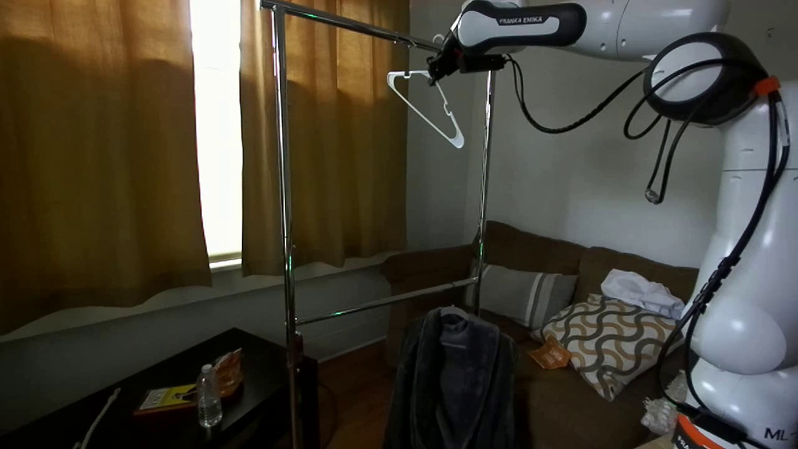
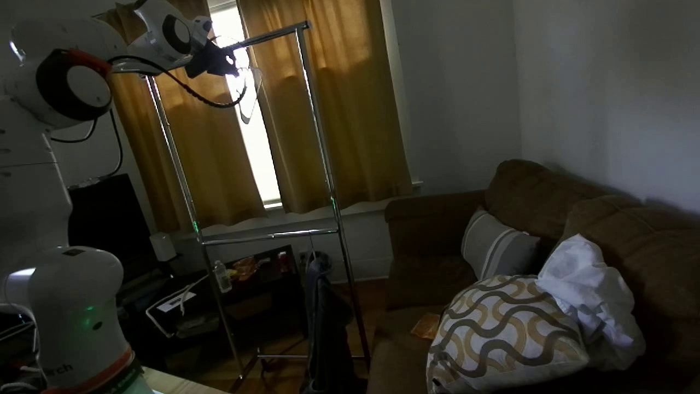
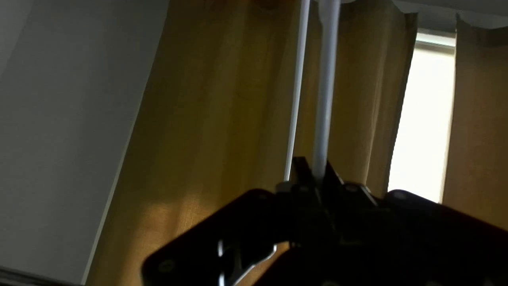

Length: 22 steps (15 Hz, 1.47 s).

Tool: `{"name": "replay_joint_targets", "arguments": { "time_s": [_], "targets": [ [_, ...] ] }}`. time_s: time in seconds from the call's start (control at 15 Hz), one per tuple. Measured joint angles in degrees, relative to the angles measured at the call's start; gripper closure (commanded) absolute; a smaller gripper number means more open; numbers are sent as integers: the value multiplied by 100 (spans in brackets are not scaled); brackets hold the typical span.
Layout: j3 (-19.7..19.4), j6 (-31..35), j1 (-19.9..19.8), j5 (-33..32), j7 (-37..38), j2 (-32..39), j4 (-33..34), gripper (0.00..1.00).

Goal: Move the white hanger to the top rail

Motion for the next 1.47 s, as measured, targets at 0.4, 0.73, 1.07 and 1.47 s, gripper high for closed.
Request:
{"name": "replay_joint_targets", "arguments": {
  "time_s": [0.4, 0.73, 1.07, 1.47],
  "targets": [
    [11, 0, 37, -84, 2, 257, 347, 92],
    [11, 0, 39, -84, 2, 261, 375, 92],
    [12, 0, 42, -84, 2, 267, 382, 98],
    [-16, 0, -38, 33, -25, 264, 537, 98]
  ]
}}
